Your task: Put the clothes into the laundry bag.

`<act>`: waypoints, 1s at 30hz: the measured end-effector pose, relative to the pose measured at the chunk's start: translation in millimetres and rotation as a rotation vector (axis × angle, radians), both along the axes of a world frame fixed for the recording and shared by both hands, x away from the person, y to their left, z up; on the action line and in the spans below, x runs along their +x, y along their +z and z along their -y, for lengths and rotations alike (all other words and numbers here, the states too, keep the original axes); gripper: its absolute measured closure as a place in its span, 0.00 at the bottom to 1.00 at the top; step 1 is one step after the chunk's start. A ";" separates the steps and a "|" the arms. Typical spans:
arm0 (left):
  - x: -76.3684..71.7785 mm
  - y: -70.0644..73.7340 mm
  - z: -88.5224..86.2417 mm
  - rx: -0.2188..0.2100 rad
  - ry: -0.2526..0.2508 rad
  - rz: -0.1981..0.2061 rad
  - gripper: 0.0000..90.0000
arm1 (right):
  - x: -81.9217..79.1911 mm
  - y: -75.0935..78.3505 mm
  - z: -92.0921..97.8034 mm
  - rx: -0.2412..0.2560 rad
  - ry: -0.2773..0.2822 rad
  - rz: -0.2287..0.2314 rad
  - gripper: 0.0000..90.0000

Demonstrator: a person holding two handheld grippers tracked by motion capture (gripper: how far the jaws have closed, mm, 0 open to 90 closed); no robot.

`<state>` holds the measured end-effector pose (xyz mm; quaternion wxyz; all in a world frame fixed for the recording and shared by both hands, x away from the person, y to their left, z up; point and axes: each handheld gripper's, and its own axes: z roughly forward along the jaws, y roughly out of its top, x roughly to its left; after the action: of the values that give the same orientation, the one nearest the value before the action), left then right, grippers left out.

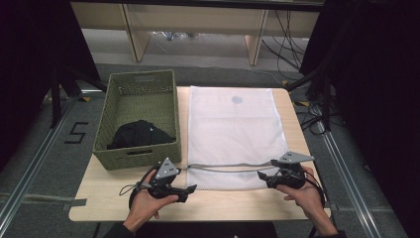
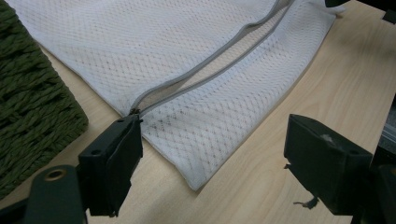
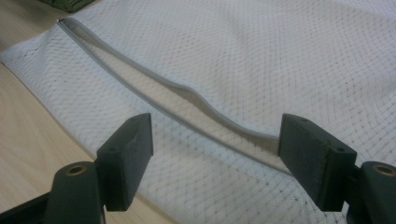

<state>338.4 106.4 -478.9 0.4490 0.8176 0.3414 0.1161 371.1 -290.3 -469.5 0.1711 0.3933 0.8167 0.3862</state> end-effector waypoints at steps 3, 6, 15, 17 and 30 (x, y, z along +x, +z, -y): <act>-0.9 0.4 1.0 -0.009 0.002 0.014 0.21 | -0.6 -0.2 -1.0 -0.002 0.000 -0.020 0.31; -1.9 0.6 2.3 -0.014 -0.008 0.024 0.21 | -0.2 -0.4 -1.9 -0.003 0.008 -0.020 0.31; -2.0 0.8 2.3 -0.006 -0.016 0.022 0.20 | -0.2 -0.4 -3.4 -0.006 0.003 -0.024 0.30; -1.5 0.5 2.2 -0.007 -0.019 0.020 0.20 | 3.0 -1.5 -3.3 -0.013 0.025 -0.003 0.28; 1.2 -0.8 0.6 0.035 -0.039 0.019 0.21 | 24.6 -8.7 -23.8 -0.080 0.048 0.013 0.29</act>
<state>339.6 105.8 -479.7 0.4401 0.8307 0.3188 0.1210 395.6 -266.5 -478.2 0.1827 0.3638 0.8396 0.3596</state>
